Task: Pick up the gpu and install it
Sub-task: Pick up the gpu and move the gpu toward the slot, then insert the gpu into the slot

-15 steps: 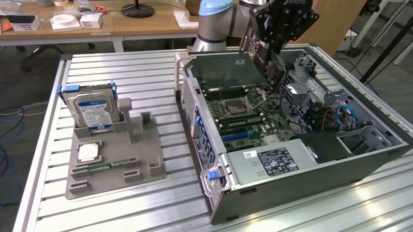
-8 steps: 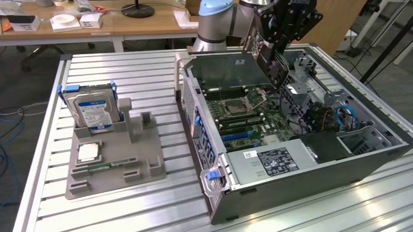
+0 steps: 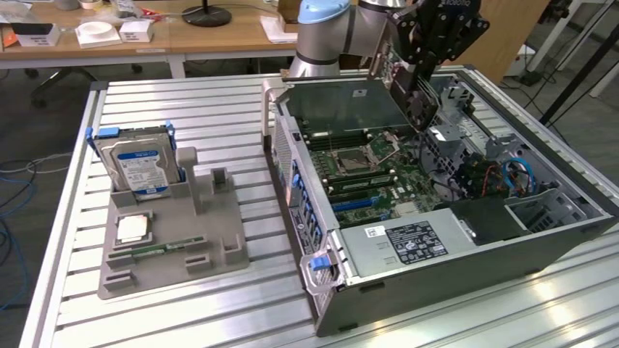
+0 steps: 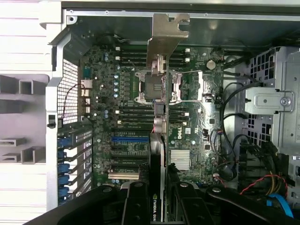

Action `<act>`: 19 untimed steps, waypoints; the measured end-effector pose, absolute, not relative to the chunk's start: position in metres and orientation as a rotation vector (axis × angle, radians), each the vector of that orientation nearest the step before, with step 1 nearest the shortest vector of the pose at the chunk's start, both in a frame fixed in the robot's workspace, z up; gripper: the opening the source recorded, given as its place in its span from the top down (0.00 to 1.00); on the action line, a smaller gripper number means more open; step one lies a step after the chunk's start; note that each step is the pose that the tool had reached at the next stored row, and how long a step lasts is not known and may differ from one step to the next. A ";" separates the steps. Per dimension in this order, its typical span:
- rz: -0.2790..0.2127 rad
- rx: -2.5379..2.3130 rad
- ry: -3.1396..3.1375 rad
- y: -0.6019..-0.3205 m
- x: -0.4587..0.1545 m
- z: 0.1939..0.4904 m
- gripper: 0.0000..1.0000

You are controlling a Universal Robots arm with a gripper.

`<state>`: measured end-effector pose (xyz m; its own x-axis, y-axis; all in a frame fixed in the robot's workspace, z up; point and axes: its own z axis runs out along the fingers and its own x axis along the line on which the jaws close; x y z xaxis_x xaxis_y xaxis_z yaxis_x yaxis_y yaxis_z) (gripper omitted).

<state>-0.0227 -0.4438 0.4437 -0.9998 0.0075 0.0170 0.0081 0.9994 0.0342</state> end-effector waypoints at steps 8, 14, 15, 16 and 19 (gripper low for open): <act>-0.053 -0.011 -3.124 -0.444 -0.020 0.444 0.74; -0.054 -0.004 -3.124 -0.444 -0.020 0.444 0.74; -0.053 -0.003 -3.124 -0.444 -0.020 0.444 0.74; -0.053 -0.002 -3.124 -0.444 -0.020 0.444 0.74; -0.053 0.005 -3.124 -0.444 -0.020 0.444 0.74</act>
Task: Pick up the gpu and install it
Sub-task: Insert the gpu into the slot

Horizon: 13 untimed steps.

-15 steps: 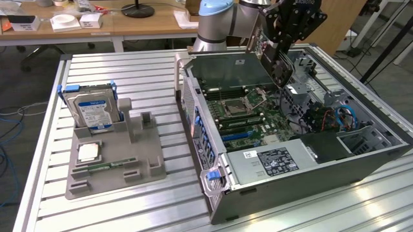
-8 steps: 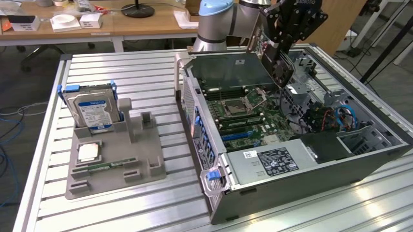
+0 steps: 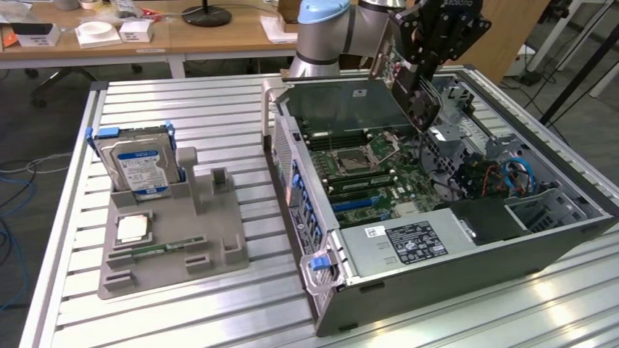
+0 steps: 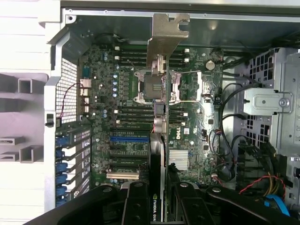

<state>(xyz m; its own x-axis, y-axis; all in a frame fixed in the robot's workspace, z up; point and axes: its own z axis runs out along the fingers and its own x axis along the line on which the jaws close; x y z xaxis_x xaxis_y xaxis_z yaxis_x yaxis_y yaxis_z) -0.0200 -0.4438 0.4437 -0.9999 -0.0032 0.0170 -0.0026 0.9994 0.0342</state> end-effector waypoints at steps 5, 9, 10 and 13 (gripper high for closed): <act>-0.053 0.018 -3.124 -0.444 -0.020 0.444 0.74; -0.053 0.031 -3.124 -0.444 -0.020 0.444 0.74; -0.053 0.034 -3.124 -0.444 -0.020 0.444 0.74; -0.053 0.045 -3.123 -0.444 -0.020 0.444 0.74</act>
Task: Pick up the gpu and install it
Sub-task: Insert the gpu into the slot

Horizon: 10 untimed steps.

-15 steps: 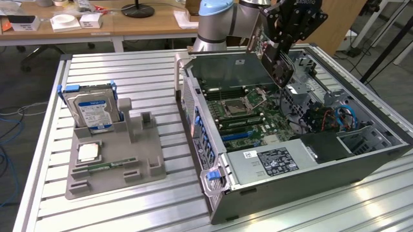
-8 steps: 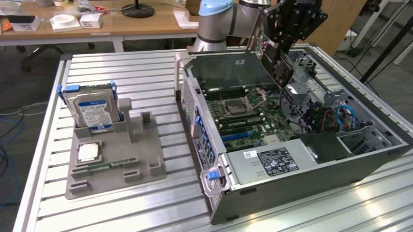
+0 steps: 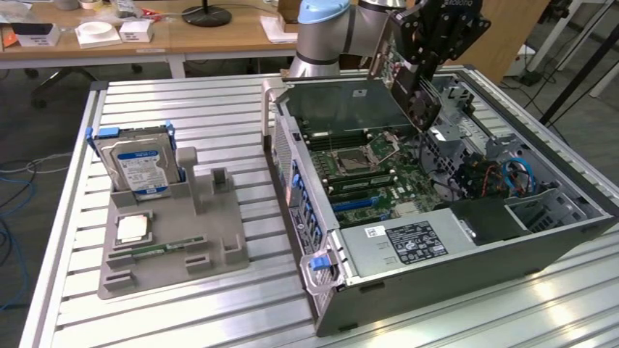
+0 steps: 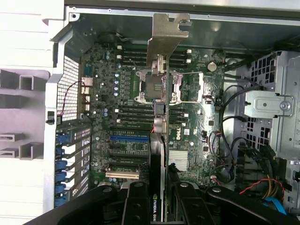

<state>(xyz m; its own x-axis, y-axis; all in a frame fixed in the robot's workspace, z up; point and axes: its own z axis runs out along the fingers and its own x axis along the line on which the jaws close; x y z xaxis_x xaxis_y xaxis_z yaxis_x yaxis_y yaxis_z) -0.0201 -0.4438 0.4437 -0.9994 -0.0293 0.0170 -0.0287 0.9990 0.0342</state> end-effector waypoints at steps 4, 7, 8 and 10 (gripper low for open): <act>-0.053 0.060 -3.123 -0.444 -0.020 0.444 0.74; -0.053 0.072 -3.123 -0.444 -0.020 0.444 0.74; -0.053 0.075 -3.122 -0.444 -0.020 0.444 0.74; -0.053 0.083 -3.122 -0.444 -0.020 0.444 0.74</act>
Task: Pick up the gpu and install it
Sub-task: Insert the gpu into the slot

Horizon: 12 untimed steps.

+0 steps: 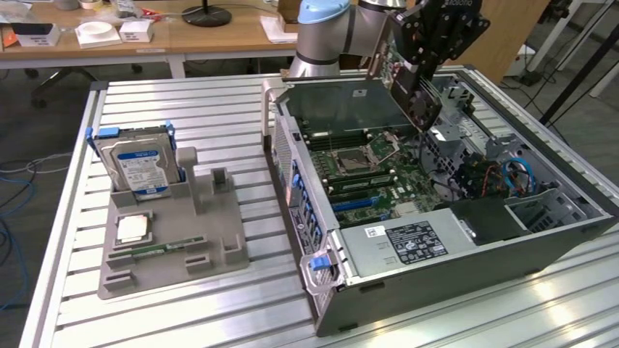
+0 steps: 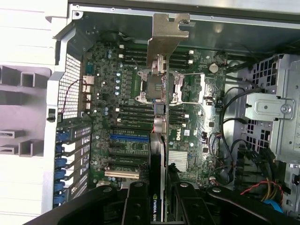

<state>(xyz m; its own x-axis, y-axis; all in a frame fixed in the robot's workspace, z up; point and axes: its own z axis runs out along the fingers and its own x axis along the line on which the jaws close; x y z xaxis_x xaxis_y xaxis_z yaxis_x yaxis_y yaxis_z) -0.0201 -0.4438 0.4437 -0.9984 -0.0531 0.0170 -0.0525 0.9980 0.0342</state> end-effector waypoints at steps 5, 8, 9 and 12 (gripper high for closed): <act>-0.052 0.103 -3.121 -0.444 -0.020 0.444 0.74; -0.052 0.115 -3.121 -0.444 -0.020 0.444 0.74; -0.052 0.120 -3.121 -0.444 -0.020 0.444 0.74; -0.052 0.133 -3.120 -0.444 -0.020 0.444 0.74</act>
<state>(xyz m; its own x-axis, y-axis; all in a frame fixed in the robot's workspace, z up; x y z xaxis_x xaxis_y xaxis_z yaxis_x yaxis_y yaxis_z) -0.0201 -0.4438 0.4437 -0.9962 -0.0853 0.0170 -0.0847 0.9958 0.0341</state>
